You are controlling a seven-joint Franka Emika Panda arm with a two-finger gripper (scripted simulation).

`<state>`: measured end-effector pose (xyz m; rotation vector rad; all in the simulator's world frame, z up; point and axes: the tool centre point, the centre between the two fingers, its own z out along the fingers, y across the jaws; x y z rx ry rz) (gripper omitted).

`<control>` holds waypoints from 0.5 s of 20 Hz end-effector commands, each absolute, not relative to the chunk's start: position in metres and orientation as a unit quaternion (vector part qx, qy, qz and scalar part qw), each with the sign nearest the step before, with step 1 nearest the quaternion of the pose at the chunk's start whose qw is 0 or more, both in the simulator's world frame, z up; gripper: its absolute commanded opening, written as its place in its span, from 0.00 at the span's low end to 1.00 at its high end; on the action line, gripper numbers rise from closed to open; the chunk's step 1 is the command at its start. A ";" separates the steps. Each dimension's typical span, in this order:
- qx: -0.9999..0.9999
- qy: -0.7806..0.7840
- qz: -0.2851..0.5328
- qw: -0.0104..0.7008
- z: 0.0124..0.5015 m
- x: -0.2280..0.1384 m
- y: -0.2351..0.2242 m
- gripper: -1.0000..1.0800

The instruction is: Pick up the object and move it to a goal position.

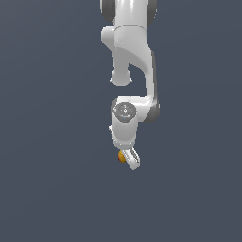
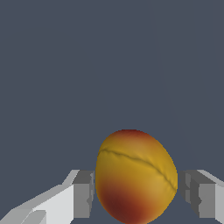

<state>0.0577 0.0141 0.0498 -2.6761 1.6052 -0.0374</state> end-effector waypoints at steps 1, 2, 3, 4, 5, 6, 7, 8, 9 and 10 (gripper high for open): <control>-0.856 0.518 0.000 0.000 0.034 0.047 0.008 0.00; -0.856 0.518 0.000 0.000 0.034 0.047 0.008 0.00; -0.856 0.518 0.000 0.000 0.034 0.047 0.008 0.00; -0.856 0.518 0.000 0.000 0.035 0.047 0.008 0.00; -0.856 0.518 0.000 0.000 0.036 0.047 0.009 0.00; -0.856 0.518 0.000 0.000 0.038 0.047 0.011 0.00; -0.856 0.518 0.000 0.000 0.040 0.047 0.013 0.00; -0.856 0.518 0.000 0.000 0.044 0.048 0.016 0.00; -0.856 0.518 0.000 0.000 0.048 0.048 0.020 0.00; -0.856 0.518 0.000 0.000 0.053 0.049 0.024 0.00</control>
